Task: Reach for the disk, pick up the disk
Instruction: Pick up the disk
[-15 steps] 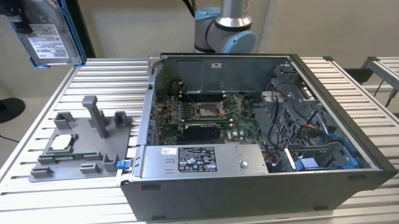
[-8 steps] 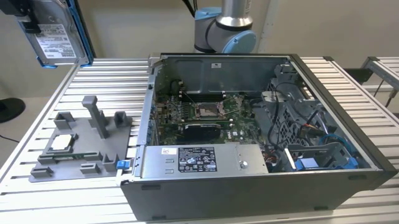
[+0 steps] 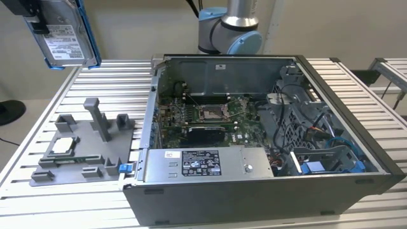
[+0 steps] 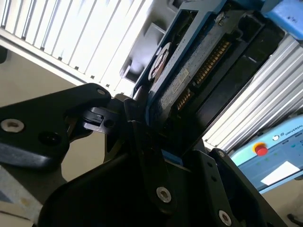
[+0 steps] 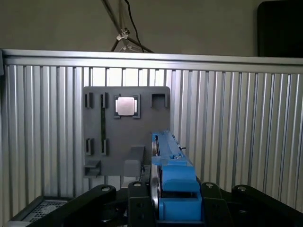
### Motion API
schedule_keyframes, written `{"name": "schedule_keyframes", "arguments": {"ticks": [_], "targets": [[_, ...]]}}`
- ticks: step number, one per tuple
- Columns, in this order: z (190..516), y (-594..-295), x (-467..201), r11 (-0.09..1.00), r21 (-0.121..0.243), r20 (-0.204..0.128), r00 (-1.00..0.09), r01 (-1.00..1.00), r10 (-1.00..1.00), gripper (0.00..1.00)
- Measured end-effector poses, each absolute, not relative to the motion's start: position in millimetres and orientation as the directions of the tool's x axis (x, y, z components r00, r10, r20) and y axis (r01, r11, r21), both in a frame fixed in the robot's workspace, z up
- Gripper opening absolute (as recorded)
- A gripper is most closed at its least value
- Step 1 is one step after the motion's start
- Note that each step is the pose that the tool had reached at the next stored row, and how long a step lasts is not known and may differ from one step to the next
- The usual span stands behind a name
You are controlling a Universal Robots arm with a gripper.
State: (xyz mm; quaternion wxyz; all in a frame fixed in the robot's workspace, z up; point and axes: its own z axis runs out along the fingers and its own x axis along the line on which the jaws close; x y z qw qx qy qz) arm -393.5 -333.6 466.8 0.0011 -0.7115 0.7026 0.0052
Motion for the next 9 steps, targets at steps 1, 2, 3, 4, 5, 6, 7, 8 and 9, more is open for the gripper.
{"name": "schedule_keyframes", "arguments": {"ticks": [1, 2, 3, 4, 5, 6, 7, 8, 9], "targets": [[466.8, -333.6, -391.9, -0.013, 0.006, -0.009, 0.013, -1.000, -1.000, 0.00], [466.8, -333.6, -389.5, -0.013, 0.006, -0.009, 0.013, -1.000, -1.000, 0.00], [466.8, -333.6, -388.0, -0.013, 0.006, -0.009, 0.013, -1.000, -1.000, 0.00], [466.8, -333.6, -386.3, -0.013, 0.006, -0.009, 0.013, -1.000, -1.000, 0.00], [466.8, -333.6, -384.7, -0.013, 0.006, -0.009, 0.013, -1.000, -1.000, 0.00], [466.8, -333.6, -382.8, -0.013, 0.006, -0.009, 0.013, -1.000, -1.000, 0.00], [466.8, -333.6, -380.9, -0.013, 0.006, -0.009, 0.013, -1.000, -1.000, 0.00], [466.8, -333.6, -378.7, -0.013, 0.006, -0.009, 0.013, -1.000, -1.000, 0.00], [466.8, -333.6, -376.6, -0.013, 0.006, -0.009, 0.013, -1.000, -1.000, 0.00]]}}
